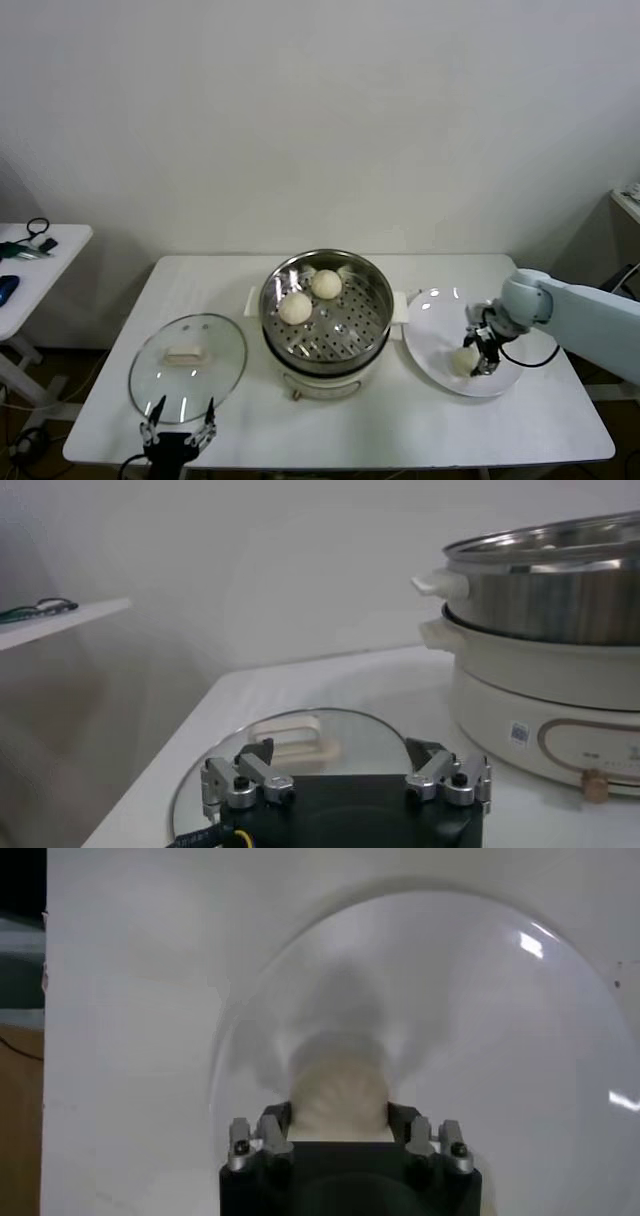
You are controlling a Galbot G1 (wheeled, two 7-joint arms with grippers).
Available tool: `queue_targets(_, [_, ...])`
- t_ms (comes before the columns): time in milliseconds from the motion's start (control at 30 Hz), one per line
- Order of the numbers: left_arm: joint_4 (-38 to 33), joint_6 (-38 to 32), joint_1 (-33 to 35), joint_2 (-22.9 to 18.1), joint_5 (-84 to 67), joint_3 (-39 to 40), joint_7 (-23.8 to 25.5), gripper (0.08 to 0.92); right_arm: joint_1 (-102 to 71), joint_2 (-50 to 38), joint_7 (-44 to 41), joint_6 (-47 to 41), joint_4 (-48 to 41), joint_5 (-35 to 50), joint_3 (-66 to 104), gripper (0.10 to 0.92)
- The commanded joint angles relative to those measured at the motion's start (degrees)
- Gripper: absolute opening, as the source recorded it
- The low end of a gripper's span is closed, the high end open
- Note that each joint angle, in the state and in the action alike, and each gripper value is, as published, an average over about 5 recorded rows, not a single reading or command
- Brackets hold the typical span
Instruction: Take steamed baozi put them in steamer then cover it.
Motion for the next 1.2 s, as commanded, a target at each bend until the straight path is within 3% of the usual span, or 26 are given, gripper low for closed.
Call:
queue_targets(33, [-0.05,0.02,0.04,0.09,0.07,0.08,-0.01,0.823,11.26,0.31,-2.71,4.84,1.53,-1.03,-6.39,0.644])
queue_targets(267, [-0.07,-0.02,0.32,0.58,0.14,0.14,-0.08,0.823,42.59,9.37,-7.64,23.28,2.45,6.76,-23.95,0.645])
queue_targets(467, [0.11,-0.1,0.41,0.67,0.17,0.34,-0.15,0.823,54.86,18.84,-9.96,33.24,8.03,8.82,-22.92,0.645])
queue_targets(633, [0.07,-0.1,0.25,0.67,0.22,0.36,-0.13,0.823,54.13,23.5,-8.21,33.74,20.74,4.31,-17.52,0.645])
queue_targets(767, [-0.17,-0.11,0.23,0.67,0.16,0.14,-0.12,0.823,49.38,26.77,-6.09,33.88,25.31,-0.42,-16.61,0.645])
queue_targets(1200, [-0.77,-0.39,0.77,0.57,-0.09,-0.49,-0.16,0.823,34.0,35.71,-0.57,34.78,18.86,-10.8,-18.96,0.645])
